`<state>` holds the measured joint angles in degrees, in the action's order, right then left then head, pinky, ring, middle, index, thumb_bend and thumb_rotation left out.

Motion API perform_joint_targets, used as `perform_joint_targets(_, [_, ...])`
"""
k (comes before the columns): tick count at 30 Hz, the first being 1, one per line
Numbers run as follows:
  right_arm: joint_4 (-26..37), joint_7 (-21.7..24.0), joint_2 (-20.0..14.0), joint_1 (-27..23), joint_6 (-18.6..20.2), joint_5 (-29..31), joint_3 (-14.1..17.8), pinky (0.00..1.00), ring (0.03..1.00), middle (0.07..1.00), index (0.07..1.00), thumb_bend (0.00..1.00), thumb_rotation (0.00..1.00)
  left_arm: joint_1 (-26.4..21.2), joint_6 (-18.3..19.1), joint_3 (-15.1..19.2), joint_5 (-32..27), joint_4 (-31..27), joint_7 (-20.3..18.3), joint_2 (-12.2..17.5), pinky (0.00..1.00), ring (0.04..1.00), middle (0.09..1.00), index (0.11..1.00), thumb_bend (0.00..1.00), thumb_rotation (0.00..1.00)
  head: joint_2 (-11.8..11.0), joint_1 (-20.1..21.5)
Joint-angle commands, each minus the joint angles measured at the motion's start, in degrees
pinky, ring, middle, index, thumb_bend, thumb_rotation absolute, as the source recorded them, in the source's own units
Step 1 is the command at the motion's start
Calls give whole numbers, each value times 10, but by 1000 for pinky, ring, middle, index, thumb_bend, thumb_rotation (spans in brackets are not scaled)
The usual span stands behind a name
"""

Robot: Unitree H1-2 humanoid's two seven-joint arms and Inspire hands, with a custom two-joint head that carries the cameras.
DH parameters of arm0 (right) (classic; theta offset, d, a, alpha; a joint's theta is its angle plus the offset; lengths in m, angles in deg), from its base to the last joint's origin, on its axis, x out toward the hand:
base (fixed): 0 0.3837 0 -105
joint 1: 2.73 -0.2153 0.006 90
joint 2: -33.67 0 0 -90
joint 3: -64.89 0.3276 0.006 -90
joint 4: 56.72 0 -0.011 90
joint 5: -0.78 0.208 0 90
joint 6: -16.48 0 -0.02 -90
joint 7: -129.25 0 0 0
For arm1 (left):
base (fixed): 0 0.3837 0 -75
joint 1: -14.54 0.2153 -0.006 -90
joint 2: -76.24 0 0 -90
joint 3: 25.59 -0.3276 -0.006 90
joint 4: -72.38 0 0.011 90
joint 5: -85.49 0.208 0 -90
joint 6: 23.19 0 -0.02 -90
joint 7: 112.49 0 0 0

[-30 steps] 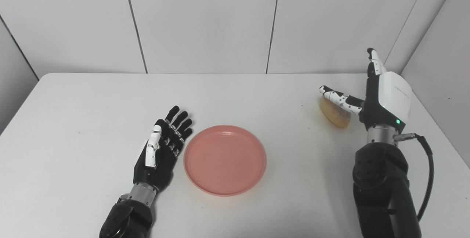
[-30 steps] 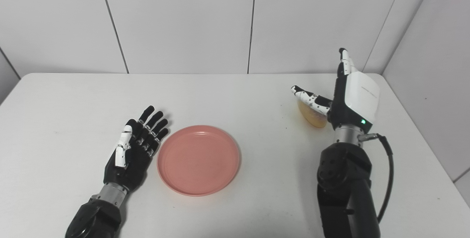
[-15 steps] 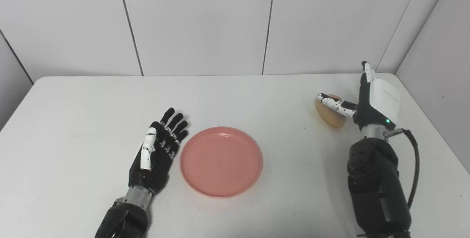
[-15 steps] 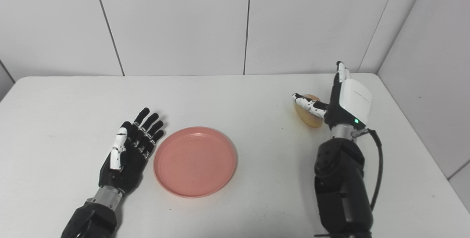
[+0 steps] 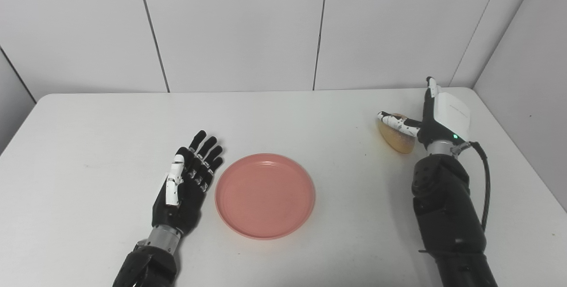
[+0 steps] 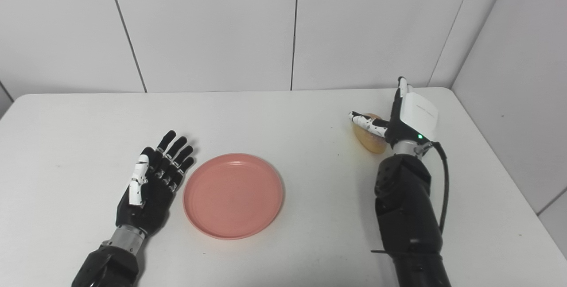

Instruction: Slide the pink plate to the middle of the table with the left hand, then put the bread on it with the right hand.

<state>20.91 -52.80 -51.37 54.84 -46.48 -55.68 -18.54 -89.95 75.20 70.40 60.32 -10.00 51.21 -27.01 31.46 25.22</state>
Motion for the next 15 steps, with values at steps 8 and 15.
perform_joint_targets(8, [-30,-8,-1,-51,-1,-22,7,817,881,912,947,965,625,22,14,5,-3,22,5,7,970,934,935,927,316,1000,0,2])
perform_joint_targets(15, [-45,9,8,-64,-1,-25,14,836,901,927,952,997,659,23,14,5,-4,21,5,7,972,935,935,927,318,1000,2,2])
